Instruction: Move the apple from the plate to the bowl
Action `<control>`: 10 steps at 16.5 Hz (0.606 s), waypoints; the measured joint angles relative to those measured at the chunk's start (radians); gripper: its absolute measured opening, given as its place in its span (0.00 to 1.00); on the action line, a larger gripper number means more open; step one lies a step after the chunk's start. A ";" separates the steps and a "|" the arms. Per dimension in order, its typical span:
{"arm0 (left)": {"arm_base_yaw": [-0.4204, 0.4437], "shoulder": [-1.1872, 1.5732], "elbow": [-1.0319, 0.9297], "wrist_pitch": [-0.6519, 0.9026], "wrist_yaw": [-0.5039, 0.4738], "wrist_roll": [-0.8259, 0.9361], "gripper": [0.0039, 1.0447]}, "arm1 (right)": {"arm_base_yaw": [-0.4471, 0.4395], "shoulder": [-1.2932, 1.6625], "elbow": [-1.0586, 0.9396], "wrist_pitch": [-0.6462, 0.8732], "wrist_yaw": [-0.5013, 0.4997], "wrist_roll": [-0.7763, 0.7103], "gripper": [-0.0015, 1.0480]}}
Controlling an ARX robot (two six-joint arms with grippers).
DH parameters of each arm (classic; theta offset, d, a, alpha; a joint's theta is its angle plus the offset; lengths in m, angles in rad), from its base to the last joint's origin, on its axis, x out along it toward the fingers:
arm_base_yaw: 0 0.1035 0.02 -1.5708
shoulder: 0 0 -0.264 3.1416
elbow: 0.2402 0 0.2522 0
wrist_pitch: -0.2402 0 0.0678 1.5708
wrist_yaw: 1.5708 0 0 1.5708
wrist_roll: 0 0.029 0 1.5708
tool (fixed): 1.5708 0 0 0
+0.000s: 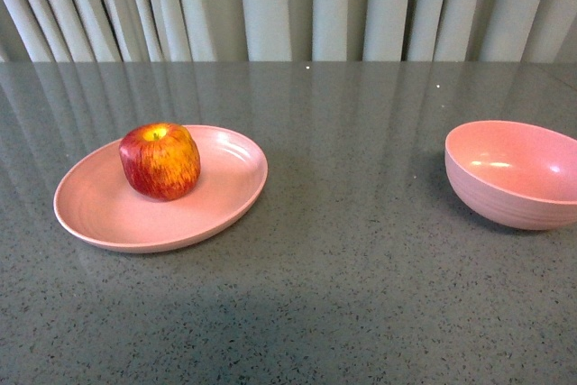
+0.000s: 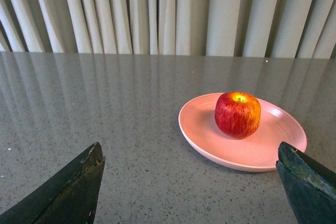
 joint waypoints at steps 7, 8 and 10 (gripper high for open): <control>0.000 0.000 0.000 0.000 0.000 0.000 0.94 | 0.038 0.215 0.109 -0.002 0.072 0.155 0.94; 0.000 0.000 0.000 0.000 0.000 0.000 0.94 | 0.022 0.269 0.143 0.051 0.051 0.159 0.94; 0.000 0.000 0.000 0.000 0.000 0.000 0.94 | -0.001 0.495 0.253 0.213 0.011 0.149 0.94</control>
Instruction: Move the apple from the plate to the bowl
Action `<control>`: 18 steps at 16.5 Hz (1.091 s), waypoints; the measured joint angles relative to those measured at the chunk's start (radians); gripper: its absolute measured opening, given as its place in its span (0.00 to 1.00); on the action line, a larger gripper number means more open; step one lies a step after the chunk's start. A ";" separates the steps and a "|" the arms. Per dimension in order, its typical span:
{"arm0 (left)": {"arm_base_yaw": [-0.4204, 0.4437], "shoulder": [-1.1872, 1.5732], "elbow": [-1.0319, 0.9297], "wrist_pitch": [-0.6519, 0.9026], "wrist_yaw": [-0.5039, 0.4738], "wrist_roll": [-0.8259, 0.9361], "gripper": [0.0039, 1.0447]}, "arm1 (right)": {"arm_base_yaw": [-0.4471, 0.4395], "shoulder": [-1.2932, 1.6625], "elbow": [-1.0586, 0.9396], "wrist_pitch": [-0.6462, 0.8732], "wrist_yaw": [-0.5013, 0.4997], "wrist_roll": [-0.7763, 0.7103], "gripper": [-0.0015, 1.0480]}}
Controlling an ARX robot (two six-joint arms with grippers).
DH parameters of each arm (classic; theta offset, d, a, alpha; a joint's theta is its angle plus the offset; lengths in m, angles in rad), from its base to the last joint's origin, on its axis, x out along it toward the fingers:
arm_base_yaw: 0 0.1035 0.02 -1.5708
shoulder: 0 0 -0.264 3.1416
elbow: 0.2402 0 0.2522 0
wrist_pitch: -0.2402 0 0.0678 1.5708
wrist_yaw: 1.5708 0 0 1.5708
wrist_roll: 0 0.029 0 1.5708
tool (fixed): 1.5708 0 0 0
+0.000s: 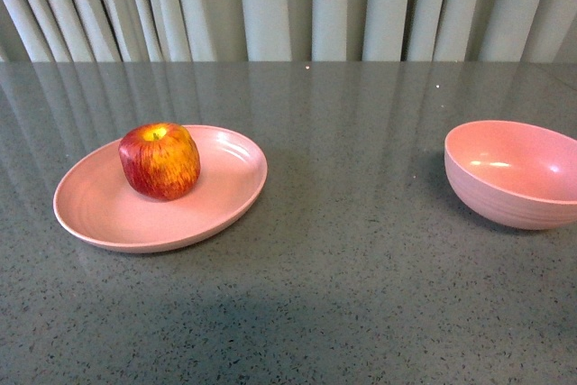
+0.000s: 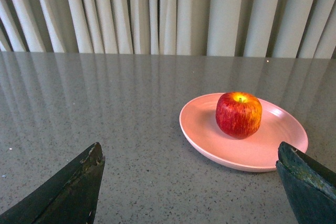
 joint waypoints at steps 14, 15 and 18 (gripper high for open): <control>0.000 0.000 0.000 0.000 0.000 0.000 0.94 | -0.015 1.123 0.747 -0.179 0.004 -0.123 0.94; 0.000 0.000 0.000 0.000 0.000 0.000 0.94 | -0.018 1.145 0.747 -0.179 0.008 -0.126 0.94; 0.000 0.000 0.000 0.000 0.000 0.000 0.94 | -0.027 1.201 0.743 -0.170 0.016 -0.126 0.94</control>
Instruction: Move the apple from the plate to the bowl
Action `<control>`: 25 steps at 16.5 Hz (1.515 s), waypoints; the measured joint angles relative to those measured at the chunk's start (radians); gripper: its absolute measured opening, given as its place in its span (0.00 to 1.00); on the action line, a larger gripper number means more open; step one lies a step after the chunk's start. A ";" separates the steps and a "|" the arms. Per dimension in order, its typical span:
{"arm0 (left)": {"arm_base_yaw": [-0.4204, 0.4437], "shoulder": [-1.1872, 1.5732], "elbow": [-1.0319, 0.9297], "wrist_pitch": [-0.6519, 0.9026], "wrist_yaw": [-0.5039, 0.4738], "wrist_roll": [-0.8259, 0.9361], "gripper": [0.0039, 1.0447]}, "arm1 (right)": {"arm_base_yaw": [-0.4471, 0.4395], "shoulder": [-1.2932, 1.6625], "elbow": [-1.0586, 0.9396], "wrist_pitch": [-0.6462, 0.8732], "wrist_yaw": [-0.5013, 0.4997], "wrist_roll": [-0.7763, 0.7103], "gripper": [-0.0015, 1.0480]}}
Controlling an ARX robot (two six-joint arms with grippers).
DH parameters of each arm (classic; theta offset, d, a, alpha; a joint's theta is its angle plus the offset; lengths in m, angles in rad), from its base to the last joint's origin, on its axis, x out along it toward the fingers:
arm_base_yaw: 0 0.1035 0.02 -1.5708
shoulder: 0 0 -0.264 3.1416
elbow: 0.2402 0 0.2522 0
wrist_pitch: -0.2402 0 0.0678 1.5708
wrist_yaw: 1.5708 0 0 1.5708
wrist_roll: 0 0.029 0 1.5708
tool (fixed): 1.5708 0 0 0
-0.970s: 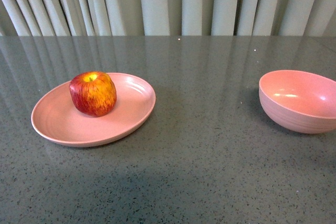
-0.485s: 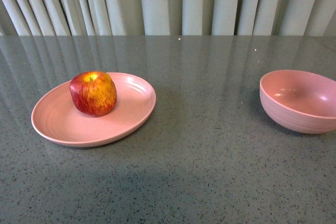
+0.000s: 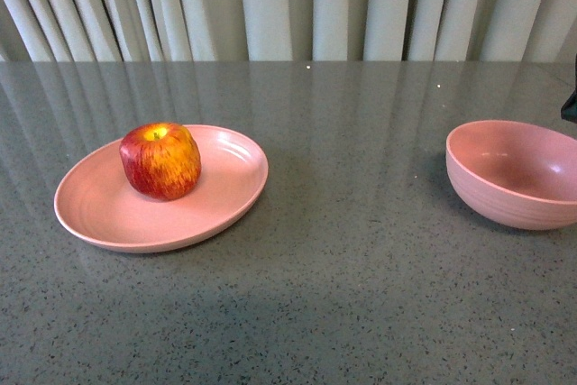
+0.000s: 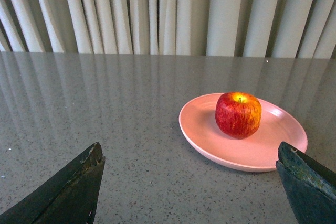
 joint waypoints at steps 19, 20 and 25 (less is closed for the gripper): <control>0.000 0.000 0.000 0.000 0.000 0.000 0.94 | 0.024 0.037 -0.036 -0.026 -0.091 0.087 0.03; 0.000 0.000 0.000 0.000 0.000 0.000 0.94 | 0.031 0.027 -0.036 -0.033 -0.095 0.088 0.03; 0.000 0.000 0.000 0.000 0.000 0.000 0.94 | 0.129 -0.056 0.029 -0.078 -0.121 0.121 0.03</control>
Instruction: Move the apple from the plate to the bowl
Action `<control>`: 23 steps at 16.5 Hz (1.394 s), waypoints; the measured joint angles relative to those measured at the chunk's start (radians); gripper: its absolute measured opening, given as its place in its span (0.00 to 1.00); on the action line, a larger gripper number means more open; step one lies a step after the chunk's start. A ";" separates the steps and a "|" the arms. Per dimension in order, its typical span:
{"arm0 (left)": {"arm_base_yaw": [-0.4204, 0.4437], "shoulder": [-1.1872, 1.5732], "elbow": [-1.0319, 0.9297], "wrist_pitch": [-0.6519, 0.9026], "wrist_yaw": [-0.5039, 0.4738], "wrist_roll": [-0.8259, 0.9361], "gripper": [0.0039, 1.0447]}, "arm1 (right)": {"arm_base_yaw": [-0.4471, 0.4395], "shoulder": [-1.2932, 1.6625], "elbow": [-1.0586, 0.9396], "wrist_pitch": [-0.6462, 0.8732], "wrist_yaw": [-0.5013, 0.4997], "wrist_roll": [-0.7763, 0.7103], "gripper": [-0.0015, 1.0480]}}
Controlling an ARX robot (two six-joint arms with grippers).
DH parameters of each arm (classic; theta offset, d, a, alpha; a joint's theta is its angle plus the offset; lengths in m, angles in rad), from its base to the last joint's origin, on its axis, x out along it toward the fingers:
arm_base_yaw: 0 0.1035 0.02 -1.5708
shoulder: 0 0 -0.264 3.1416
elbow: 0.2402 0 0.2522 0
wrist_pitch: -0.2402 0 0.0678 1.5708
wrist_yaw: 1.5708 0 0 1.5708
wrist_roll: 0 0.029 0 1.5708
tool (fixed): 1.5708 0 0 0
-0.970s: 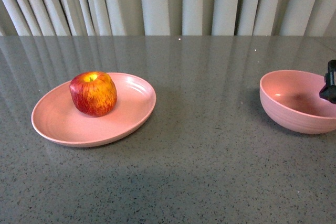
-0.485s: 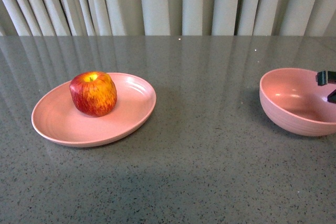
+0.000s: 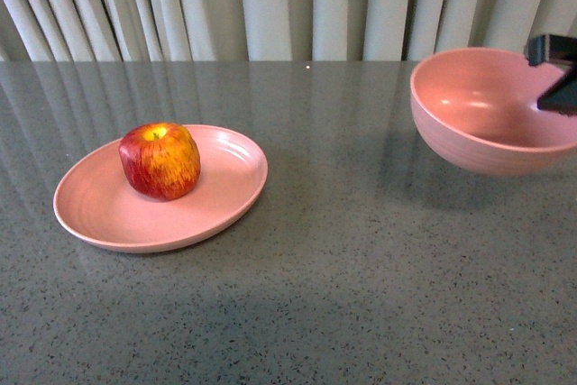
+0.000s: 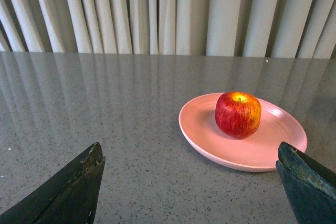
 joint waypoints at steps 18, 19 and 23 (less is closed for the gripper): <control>0.000 0.000 0.000 0.000 0.000 0.000 0.94 | 0.266 0.273 0.185 -0.089 0.072 0.095 0.03; 0.000 0.000 0.000 0.000 0.000 0.000 0.94 | 0.266 0.273 0.185 -0.090 0.073 0.096 0.03; 0.000 0.000 0.000 0.000 0.000 0.000 0.94 | 0.265 0.272 0.186 -0.091 0.069 0.105 0.26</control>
